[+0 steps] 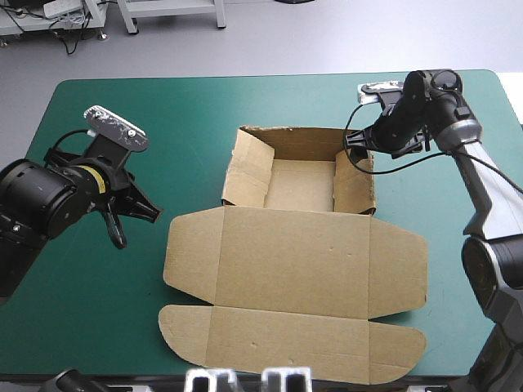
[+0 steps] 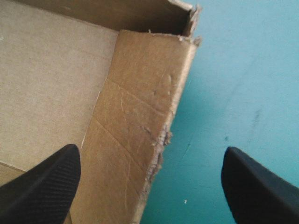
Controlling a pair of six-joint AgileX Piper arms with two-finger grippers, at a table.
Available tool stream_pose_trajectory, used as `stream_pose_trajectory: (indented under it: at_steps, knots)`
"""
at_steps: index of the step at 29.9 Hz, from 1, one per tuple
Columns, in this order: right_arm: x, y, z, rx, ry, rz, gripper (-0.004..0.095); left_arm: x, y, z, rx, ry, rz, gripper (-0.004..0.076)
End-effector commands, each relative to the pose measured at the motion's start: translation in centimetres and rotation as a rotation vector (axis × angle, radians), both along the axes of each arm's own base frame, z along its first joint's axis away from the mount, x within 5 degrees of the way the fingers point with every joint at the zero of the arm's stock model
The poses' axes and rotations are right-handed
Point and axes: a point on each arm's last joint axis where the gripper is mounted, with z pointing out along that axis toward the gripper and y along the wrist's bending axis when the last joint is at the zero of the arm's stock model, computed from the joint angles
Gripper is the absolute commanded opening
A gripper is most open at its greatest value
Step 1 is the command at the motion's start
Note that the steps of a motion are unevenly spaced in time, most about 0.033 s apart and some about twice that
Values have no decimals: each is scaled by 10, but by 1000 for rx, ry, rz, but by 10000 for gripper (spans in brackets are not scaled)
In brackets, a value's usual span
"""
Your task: Fold the box
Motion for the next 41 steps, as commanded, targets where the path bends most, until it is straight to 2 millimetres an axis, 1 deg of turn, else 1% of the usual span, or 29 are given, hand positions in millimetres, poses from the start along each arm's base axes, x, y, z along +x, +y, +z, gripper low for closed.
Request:
stream_pose_trajectory:
  at_steps: [1, 6, 8, 11, 14, 17, 19, 22, 26, 28, 31, 34, 37, 38, 39, 41]
  knots:
    - [-4, 2, 1, 53, 31, 0, 686, -9, 8, 1, 0, 3, 37, -2]
    - [6, 11, -28, 106, 119, 20, 548, -9, 7, 1, -2, 0, 37, -2]
    - [10, 13, -37, 112, 141, 39, 460, -9, 7, 1, -2, 0, 37, -2]
    - [12, 14, -43, 101, 141, 99, 286, -9, 7, 2, -4, -3, 35, -3]
    - [13, 13, -42, 68, 119, 169, 112, -8, 7, 2, -5, -5, 35, -6]
    - [14, 9, -41, 13, 102, 193, -16, -9, 7, 2, -4, -3, 35, -6]
    - [15, 4, -39, -43, 86, 196, -17, -9, 7, 2, -5, -3, 37, -6]
    - [20, -3, -29, -124, 39, 196, -17, -8, 7, 2, -8, -10, 34, -6]
    - [26, -9, -7, -209, -50, 189, -18, -8, 7, 2, -16, -12, 40, -6]
    - [30, -17, 7, -279, -104, 175, -18, -8, 7, 2, -18, -7, 47, -6]
    - [35, -38, 31, -346, -186, 121, -17, -9, 10, 1, 11, -2, 74, -6]
    - [38, -66, 49, -342, -238, 43, -18, -9, 14, 3, 22, -23, 99, -6]
    - [39, -102, 56, -317, -253, -23, -18, -12, 16, 5, 18, -36, 101, -6]
    - [39, -120, 56, -307, -250, -63, -18, -14, 17, 6, 14, -42, 101, -6]
    - [38, -133, 56, -293, -249, -94, -18, -14, 18, 6, 16, -43, 102, -6]
    - [34, -166, 56, -273, -251, -174, -18, -17, 20, 7, 17, -53, 104, -6]
